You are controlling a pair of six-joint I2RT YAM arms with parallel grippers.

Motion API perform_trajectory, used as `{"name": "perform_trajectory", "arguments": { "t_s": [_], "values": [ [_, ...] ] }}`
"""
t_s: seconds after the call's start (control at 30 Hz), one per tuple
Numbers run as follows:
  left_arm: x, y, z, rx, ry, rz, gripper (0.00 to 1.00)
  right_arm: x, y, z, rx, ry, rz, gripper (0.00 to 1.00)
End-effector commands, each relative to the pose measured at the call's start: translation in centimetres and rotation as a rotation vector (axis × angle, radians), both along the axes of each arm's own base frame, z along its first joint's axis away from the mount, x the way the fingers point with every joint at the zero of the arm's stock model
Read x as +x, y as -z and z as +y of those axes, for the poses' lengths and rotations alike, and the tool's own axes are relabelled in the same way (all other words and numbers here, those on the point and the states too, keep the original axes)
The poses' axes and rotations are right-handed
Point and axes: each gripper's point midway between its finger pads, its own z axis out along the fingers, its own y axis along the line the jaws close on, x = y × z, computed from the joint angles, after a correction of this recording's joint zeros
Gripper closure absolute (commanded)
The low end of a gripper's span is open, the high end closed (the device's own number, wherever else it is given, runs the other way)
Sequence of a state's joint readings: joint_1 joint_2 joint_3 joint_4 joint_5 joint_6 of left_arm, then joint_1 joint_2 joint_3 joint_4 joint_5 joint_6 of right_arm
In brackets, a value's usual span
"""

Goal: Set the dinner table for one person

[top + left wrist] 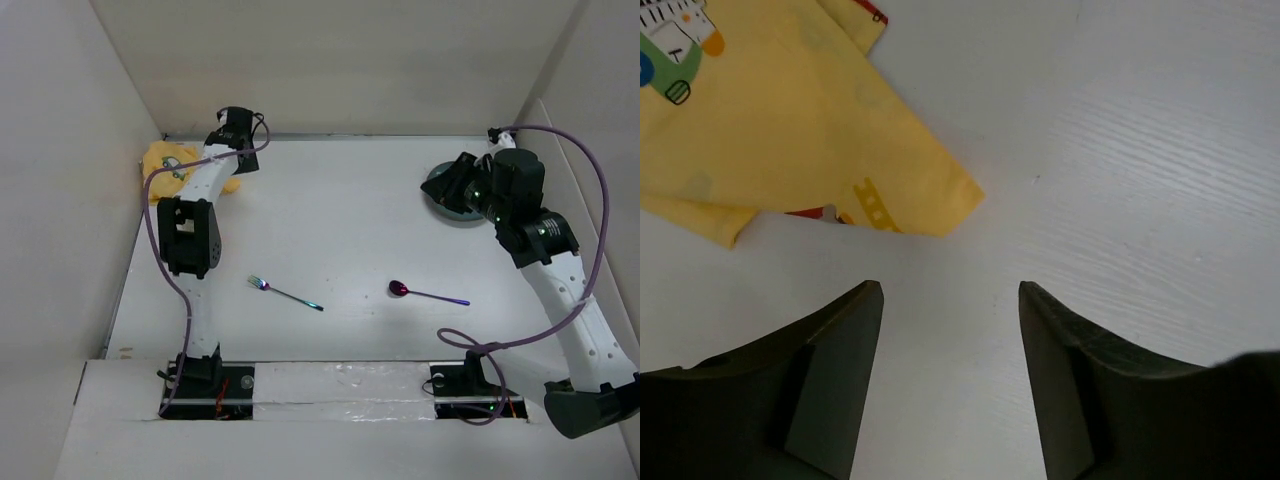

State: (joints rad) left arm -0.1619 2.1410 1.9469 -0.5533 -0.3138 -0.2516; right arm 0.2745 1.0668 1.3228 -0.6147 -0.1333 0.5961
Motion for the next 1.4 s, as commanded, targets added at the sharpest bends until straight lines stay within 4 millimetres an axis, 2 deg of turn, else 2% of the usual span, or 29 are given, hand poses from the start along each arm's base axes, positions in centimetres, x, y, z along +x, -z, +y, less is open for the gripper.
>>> {"name": "perform_trajectory", "arguments": {
  "t_s": [0.0,0.03,0.07,0.1,0.13,0.17,0.3,0.33,0.37,0.57,0.7,1.0,1.27,1.37],
  "values": [
    [0.6,-1.9,1.1,0.002,-0.054,-0.036,0.45,0.1,-1.4,0.9,0.021,-0.052,-0.080,0.68],
    [1.2,-2.4,1.0,-0.001,-0.054,-0.048,0.44,0.4,-1.0,1.1,0.021,-0.058,-0.068,0.64],
    [1.7,-0.6,1.1,0.008,-0.058,-0.016,0.44,0.5,-1.0,1.3,0.023,-0.068,-0.068,0.58],
    [1.9,0.0,1.1,0.016,-0.062,-0.002,0.44,0.5,-0.9,1.7,0.023,-0.080,-0.063,0.56],
    [2.3,-0.1,1.3,0.031,-0.068,-0.001,0.44,0.9,-0.8,1.8,0.020,-0.082,-0.055,0.56],
    [2.5,1.6,1.5,0.045,-0.074,0.031,0.44,1.0,-0.8,1.8,0.016,-0.084,-0.054,0.55],
    [2.6,3.7,1.9,0.075,-0.085,0.067,0.45,1.3,-1.1,1.8,-0.001,-0.078,-0.060,0.54],
    [2.8,4.1,1.5,0.081,-0.077,0.062,0.45,1.4,-1.0,1.8,-0.003,-0.077,-0.058,0.54],
    [2.4,5.7,1.7,0.101,-0.070,0.095,0.48,1.6,-1.0,1.8,-0.005,-0.073,-0.057,0.54],
    [2.0,7.5,1.4,0.118,-0.060,0.130,0.50,2.0,-0.8,2.3,-0.003,-0.083,-0.051,0.54],
    [1.6,8.5,1.7,0.136,-0.069,0.155,0.55,2.3,-0.5,2.5,-0.010,-0.076,-0.047,0.54],
    [0.9,10.1,2.3,0.169,-0.078,0.190,0.56,2.7,0.3,2.0,-0.037,-0.055,-0.034,0.54],
    [1.2,10.0,3.1,0.220,-0.095,0.181,0.56,2.4,1.3,2.4,-0.048,-0.073,-0.008,0.54],
    [1.1,9.7,3.3,0.230,-0.100,0.179,0.60,2.3,1.4,2.5,-0.058,-0.077,-0.005,0.54]
  ]
}}
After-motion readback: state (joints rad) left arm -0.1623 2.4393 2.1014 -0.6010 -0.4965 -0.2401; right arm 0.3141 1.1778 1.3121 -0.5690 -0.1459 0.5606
